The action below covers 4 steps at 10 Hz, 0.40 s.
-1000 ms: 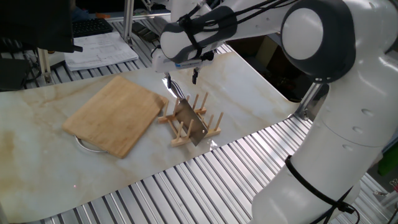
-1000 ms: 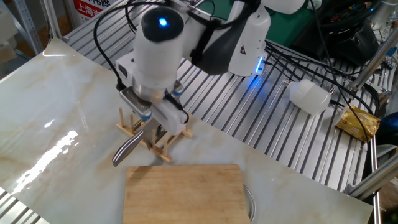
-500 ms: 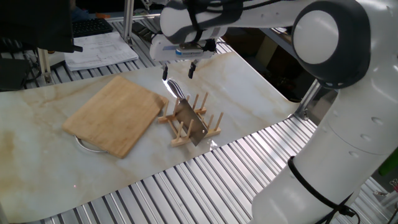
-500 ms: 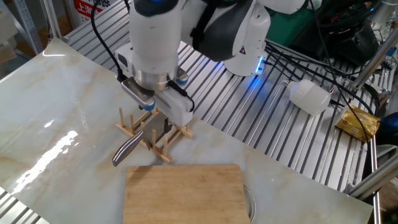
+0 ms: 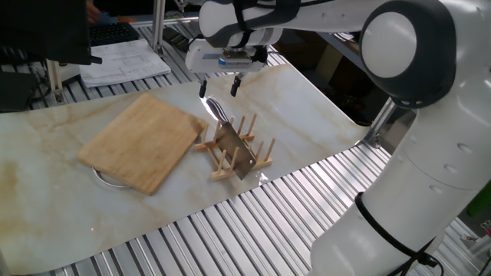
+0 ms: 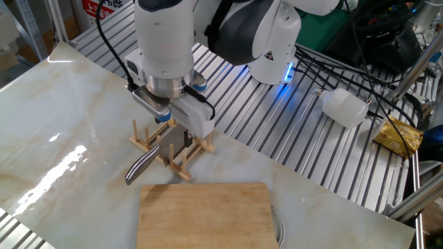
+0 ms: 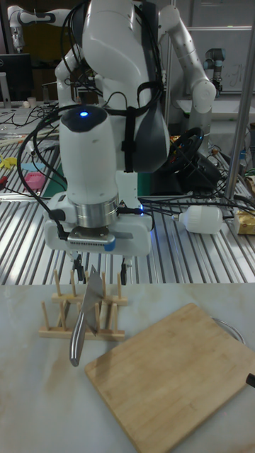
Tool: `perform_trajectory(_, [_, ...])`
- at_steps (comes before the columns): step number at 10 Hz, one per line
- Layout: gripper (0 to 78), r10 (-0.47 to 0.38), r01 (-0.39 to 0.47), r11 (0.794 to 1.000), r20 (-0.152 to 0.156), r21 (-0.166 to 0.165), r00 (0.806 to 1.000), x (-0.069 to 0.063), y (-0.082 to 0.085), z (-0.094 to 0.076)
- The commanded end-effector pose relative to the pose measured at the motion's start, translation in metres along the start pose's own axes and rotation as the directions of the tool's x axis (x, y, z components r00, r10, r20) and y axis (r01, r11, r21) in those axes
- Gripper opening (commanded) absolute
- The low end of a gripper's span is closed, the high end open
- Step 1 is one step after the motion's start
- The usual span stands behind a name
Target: Put the knife on the knife rack
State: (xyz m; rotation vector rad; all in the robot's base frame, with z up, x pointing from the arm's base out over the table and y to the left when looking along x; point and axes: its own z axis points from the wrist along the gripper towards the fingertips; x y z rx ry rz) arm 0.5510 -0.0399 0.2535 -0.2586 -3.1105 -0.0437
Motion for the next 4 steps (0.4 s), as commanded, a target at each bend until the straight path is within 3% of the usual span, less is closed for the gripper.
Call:
perform_trajectory(1, [77.5, -0.004, 0.004, 1.000, 0.001, -0.017, 1.000, -0.0014, 0.0000, -0.0018])
perform_trajectory(4, [77.5, -0.005, 0.005, 0.999, -0.003, -0.047, 1.000, -0.0020, -0.0002, -0.0028])
